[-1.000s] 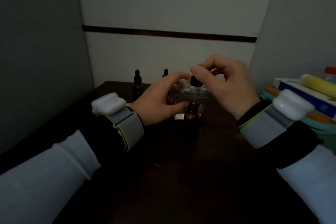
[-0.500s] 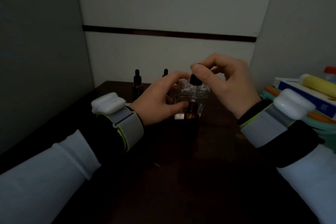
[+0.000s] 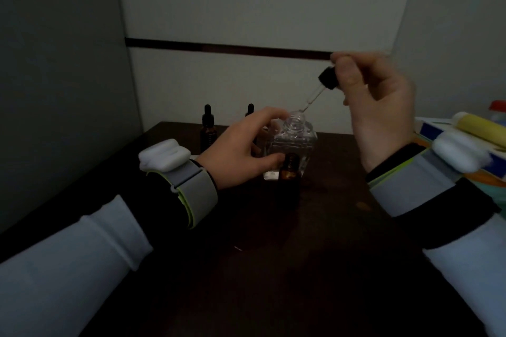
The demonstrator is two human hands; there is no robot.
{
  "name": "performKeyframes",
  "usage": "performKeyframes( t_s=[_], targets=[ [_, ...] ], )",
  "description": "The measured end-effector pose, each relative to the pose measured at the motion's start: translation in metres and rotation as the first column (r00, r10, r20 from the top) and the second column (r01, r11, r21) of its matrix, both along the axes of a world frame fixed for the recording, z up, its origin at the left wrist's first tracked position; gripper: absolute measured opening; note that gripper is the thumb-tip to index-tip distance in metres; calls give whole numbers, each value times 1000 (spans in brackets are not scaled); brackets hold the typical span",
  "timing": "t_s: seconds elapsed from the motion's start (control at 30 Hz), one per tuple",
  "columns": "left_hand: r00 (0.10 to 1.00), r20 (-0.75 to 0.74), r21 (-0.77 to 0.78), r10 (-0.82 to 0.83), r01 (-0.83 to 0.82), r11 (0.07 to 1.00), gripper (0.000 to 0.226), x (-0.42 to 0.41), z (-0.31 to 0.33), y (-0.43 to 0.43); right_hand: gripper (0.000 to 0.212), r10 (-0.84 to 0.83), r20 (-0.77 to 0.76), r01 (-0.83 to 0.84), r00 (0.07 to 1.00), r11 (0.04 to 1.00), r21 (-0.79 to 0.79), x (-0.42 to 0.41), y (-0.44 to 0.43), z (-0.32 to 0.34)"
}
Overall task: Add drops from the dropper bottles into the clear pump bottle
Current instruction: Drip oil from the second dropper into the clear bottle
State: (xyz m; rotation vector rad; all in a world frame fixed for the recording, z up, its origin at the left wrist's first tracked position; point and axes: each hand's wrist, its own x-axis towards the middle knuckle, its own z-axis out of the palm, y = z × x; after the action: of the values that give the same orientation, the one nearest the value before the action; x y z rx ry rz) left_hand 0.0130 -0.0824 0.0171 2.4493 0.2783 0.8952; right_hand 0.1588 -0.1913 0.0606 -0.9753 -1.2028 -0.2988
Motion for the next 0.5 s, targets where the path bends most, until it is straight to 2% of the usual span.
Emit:
performKeyframes(
  t_s=[0.17,0.3,0.5],
  targets=[
    [1000,1,-2,-5,5,1000,57,1,1,-1,3,-98,279,171,955,953,-251,-2,7,-13],
    [1000,5,4,-6,6,1000,56,1,1,-1,16,-113,250,174,962,956,-238,-2,7,-13],
    [1000,-4,7,-4,4,1000,57,0,1,0,10,-106,260,174,960,951,-257,-4,7,-14]
  ],
)
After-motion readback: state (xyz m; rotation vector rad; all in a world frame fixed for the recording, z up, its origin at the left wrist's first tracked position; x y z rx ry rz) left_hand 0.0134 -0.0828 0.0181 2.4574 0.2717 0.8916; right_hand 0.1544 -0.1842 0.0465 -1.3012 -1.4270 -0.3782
